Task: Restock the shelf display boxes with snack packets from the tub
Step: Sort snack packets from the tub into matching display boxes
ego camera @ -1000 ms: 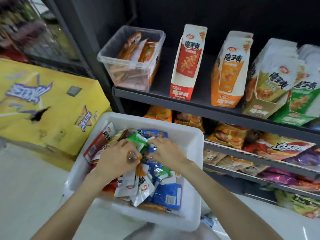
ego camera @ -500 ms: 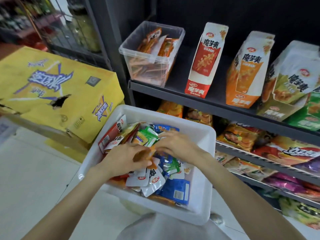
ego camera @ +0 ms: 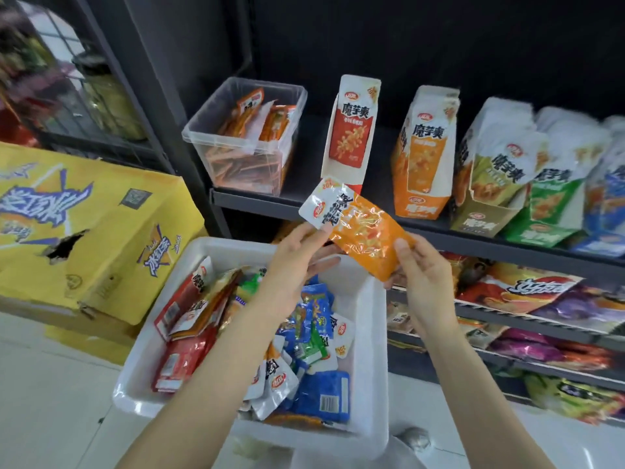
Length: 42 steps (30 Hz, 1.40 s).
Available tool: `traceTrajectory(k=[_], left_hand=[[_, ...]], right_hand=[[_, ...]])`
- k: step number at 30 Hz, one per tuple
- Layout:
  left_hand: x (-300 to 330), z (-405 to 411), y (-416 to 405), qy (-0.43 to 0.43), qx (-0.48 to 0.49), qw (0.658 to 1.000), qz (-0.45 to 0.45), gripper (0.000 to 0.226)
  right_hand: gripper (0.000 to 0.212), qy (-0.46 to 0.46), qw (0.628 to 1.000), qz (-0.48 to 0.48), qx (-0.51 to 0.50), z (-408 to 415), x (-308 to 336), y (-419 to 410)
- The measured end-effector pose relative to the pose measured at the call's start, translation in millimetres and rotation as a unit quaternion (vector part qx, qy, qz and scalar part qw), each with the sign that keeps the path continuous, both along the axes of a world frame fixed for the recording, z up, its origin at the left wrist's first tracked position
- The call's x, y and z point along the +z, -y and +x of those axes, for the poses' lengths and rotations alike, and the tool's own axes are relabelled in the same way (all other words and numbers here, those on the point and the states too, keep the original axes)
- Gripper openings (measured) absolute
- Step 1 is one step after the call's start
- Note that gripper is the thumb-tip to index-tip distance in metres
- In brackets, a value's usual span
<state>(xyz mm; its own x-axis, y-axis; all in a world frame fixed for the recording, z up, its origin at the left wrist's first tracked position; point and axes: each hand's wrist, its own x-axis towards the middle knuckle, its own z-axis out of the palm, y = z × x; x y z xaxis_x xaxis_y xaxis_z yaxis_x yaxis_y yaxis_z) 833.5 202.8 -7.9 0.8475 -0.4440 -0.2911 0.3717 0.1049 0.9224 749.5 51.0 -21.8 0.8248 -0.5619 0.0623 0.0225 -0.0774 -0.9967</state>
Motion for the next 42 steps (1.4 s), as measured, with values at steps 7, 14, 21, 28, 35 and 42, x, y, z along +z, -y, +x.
traceTrajectory(k=[7,14,21,28,35,42], left_hand=[[33,25,52,0.357,-0.09,0.924,0.104,0.023],[76,66,121,0.483,-0.081,0.867,0.088,0.028],[39,85,148,0.475,-0.08,0.833,0.271,0.062],[5,89,153,0.456,-0.128,0.813,0.338,0.051],[-2,89,152,0.462,-0.112,0.82,0.32,0.051],[-1,39,77,0.518,0.035,0.84,0.157,0.026]], right_hand=[[0.054,0.038,0.977,-0.199,-0.071,-6,40,43],[0.036,0.027,0.924,-0.374,-0.078,32,119,113],[0.043,-0.007,0.873,-0.469,-0.132,90,113,145],[0.053,-0.209,0.779,-0.583,-0.094,139,78,145],[0.053,-0.139,0.774,-0.606,-0.125,110,73,130],[0.029,-0.024,0.892,-0.451,0.03,21,26,61]])
